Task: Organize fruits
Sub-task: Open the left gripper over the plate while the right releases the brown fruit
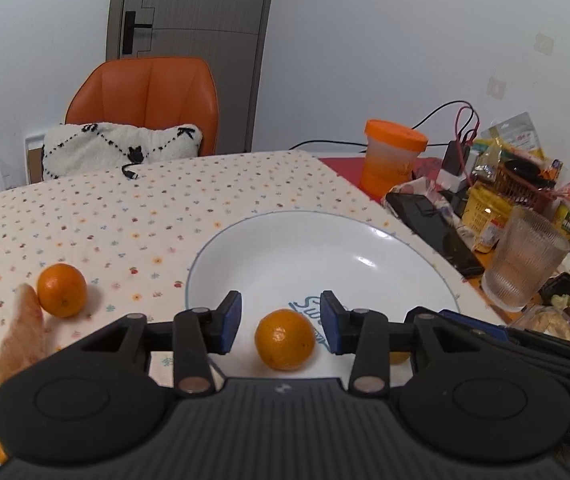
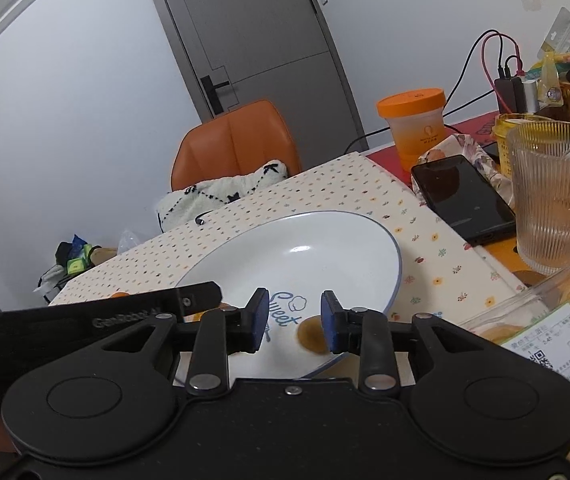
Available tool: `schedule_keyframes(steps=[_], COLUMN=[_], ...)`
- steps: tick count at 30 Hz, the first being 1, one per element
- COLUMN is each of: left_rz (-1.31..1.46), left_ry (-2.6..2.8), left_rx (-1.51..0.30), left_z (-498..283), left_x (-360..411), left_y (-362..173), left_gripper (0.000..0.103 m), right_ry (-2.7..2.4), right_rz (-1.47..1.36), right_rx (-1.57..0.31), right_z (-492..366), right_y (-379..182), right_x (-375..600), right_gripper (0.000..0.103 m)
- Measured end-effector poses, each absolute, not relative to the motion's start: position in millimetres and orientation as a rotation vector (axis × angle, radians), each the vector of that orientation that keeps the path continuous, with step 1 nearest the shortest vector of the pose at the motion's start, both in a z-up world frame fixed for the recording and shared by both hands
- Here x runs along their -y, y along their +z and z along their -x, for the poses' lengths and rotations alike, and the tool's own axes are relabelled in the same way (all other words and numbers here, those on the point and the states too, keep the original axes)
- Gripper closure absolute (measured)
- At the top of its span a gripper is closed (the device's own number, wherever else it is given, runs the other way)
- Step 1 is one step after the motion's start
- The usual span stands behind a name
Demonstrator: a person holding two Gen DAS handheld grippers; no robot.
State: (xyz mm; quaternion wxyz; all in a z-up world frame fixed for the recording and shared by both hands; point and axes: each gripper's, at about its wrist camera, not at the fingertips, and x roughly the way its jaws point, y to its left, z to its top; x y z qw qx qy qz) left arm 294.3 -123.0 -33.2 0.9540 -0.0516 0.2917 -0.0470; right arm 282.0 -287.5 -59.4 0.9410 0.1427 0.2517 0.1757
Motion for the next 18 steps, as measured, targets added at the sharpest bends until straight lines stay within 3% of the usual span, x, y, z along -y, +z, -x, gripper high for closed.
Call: schedule_keyframes(steps=[3, 9, 11, 16, 18], left_rz=[0.107, 0.102, 0.103, 0.111, 0.112], left_ry=[-0.084, -0.028, -0.017, 0.004, 0.016], left_rx=[-0.584, -0.572, -0.558, -0.534, -0.536], left_z=[-285.9, -270.8, -264.1, -245.3, -238.5], left_x=[118.4, 101.1, 94.1, 75.4, 68.7], left_y=[-28.3, -21.7, -18.6, -10.5, -7.3], left_gripper=[0.052, 0.031, 0.025, 0.016, 0.014], right_ry=[0.354, 0.361, 0.350, 0.332, 0.332], right_rz=[-0.286, -0.272, -0.269, -0.228, -0.218], right_rx=[-0.501, -0.450, -0.425, -0.370, -0.350], right_z=[-277.1, -265.6, -260.8, -248.0, -244.2], right_y=[-55.5, -48.5, -46.0, -37.9, -35.3], right_x=[286.3, 282.3, 281.3, 274.9, 272.8], right_gripper=[0.068, 0.048, 0.031, 0.000, 0.000])
